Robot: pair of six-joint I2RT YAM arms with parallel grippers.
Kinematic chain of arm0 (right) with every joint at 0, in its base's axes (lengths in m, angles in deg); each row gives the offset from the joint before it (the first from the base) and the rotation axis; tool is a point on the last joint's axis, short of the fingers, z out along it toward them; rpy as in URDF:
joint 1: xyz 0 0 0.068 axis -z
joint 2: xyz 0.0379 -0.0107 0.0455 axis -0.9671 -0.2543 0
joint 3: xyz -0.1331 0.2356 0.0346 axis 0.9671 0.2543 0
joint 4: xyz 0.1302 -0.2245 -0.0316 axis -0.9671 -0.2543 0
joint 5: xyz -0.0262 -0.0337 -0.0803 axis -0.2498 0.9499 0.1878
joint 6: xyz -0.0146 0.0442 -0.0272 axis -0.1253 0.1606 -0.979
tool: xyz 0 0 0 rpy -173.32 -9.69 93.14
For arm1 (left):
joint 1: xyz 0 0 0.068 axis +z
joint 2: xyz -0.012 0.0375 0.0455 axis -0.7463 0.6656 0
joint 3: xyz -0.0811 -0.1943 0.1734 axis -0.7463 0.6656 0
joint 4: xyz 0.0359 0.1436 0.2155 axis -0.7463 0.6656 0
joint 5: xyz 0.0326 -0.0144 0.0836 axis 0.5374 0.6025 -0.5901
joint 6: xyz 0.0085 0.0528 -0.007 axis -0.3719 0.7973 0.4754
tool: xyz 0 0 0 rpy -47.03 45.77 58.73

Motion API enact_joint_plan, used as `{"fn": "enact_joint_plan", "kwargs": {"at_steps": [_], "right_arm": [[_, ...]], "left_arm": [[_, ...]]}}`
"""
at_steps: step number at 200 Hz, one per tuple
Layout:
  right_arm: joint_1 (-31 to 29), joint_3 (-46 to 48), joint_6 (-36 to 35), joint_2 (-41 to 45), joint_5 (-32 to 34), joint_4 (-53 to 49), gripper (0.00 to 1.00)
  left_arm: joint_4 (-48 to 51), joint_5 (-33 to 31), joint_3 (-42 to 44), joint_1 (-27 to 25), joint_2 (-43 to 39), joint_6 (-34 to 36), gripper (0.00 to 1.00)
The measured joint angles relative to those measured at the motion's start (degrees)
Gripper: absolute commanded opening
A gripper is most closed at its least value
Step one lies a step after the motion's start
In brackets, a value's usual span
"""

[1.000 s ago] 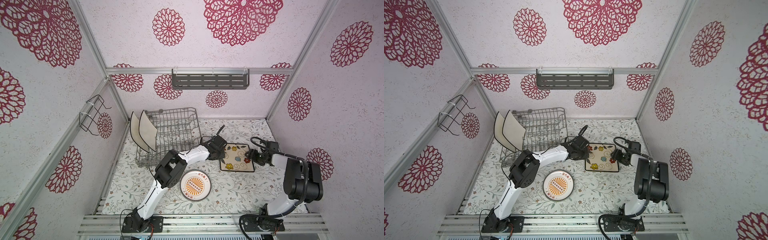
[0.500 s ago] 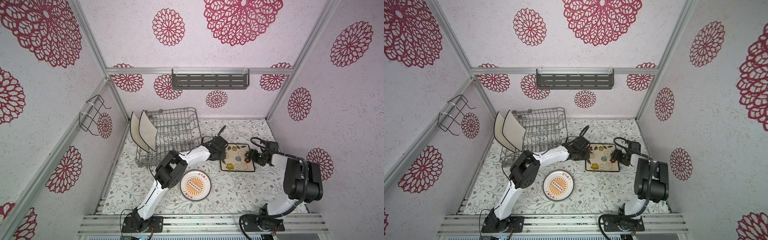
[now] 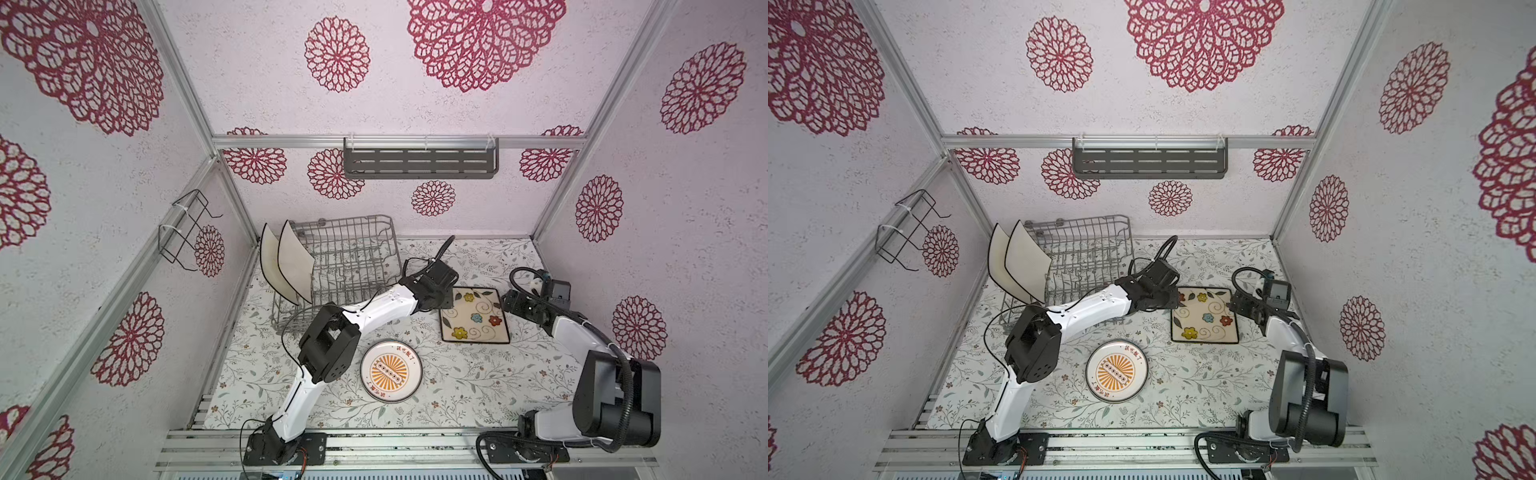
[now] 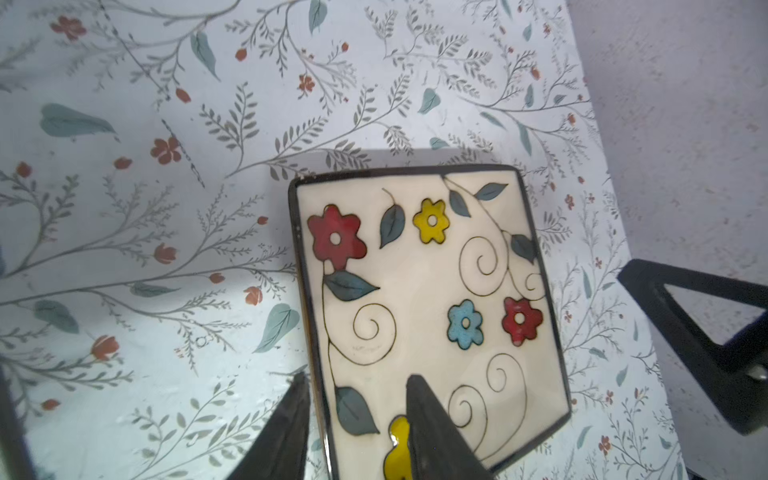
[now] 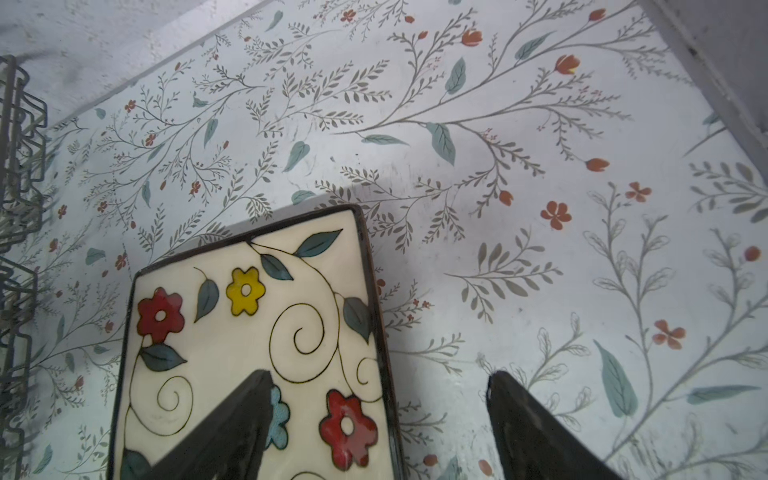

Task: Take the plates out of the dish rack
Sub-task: 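Open both grippers and lift them off the flowered plate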

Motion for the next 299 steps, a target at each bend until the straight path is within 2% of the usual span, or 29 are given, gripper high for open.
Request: {"fn": "enact_joint_plan", "kwargs": {"at_steps": [60, 85, 139, 193, 200, 238, 299], "right_arm": [[0.0, 0.04, 0.0, 7.37, -0.35, -2.69, 0.85], [-0.5, 0.04, -0.11, 10.8, -1.2, -3.41, 0.9], [-5.53, -1.01, -0.63, 18.75, -4.11, -3.63, 0.9], [-15.82, -6.99, -0.5, 17.68, -5.03, -4.02, 0.89], [-17.27, -7.56, -0.46, 17.31, -5.01, -4.0, 0.89], [-25.31, -11.13, -0.57, 12.92, -4.04, -4.76, 0.89], [-40.11, -20.85, -3.63, 6.54, -0.52, -7.41, 0.94]], "left_arm": [[2.4, -2.51, -0.15, -0.37, -4.92, 3.26, 0.43], [3.85, -3.8, -0.2, -0.72, -7.32, 5.05, 0.45], [10.4, -8.52, -1.77, -0.96, -12.87, 10.19, 0.49], [18.27, -14.97, -6.19, 0.26, -20.02, 17.49, 0.63], [18.95, -15.32, -6.29, 0.79, -21.24, 18.23, 0.72], [21.9, -15.82, -6.32, 7.41, -29.35, 21.94, 0.85], [23.28, -15.78, 0.33, 24.92, -44.7, 27.15, 0.91]]}}
